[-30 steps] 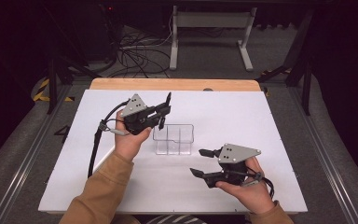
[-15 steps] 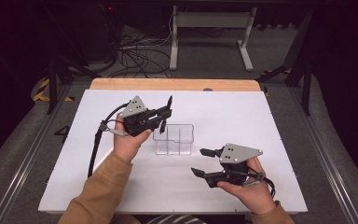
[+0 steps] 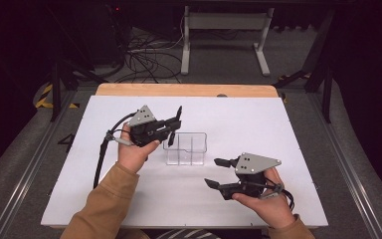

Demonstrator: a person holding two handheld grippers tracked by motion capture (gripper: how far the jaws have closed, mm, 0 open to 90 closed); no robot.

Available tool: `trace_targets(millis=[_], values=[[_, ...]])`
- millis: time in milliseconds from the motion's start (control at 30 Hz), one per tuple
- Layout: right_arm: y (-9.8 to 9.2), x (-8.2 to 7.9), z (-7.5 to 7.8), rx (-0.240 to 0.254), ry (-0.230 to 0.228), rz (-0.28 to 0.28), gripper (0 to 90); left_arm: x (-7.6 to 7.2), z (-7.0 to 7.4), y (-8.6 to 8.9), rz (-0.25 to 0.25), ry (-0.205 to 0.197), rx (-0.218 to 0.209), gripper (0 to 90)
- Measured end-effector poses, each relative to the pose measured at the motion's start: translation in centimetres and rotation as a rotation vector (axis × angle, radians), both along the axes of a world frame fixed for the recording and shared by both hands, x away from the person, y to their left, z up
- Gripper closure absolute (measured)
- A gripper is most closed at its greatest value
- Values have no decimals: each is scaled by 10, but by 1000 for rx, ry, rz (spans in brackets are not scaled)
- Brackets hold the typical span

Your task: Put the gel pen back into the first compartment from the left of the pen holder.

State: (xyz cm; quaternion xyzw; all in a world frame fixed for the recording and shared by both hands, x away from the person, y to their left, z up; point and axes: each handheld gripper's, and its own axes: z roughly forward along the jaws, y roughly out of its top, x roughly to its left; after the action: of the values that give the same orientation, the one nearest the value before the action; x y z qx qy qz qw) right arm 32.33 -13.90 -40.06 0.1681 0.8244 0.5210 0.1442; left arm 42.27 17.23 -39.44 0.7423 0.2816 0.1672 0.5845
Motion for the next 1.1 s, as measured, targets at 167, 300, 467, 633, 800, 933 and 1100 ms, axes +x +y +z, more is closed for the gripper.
trace_targets(millis=[167,300,467,633,800,933,1100], values=[[0,0,0,1,2,0,340,-1,-4,2,4,30,-14,789],[0,0,-1,-2,4,2,340,-1,-6,4,4,35,3,788],[0,0,-1,-4,5,5,339,-1,-9,4,3,38,14,786],[0,1,-2,-11,13,5,337,-2,-12,2,-3,58,40,790],[0,1,-3,-9,16,7,335,-3,-12,2,-3,71,85,792],[0,2,-4,-13,17,9,334,-4,-13,2,-1,94,109,792],[1,2,-4,-13,19,11,333,-5,-13,2,0,113,147,791]])
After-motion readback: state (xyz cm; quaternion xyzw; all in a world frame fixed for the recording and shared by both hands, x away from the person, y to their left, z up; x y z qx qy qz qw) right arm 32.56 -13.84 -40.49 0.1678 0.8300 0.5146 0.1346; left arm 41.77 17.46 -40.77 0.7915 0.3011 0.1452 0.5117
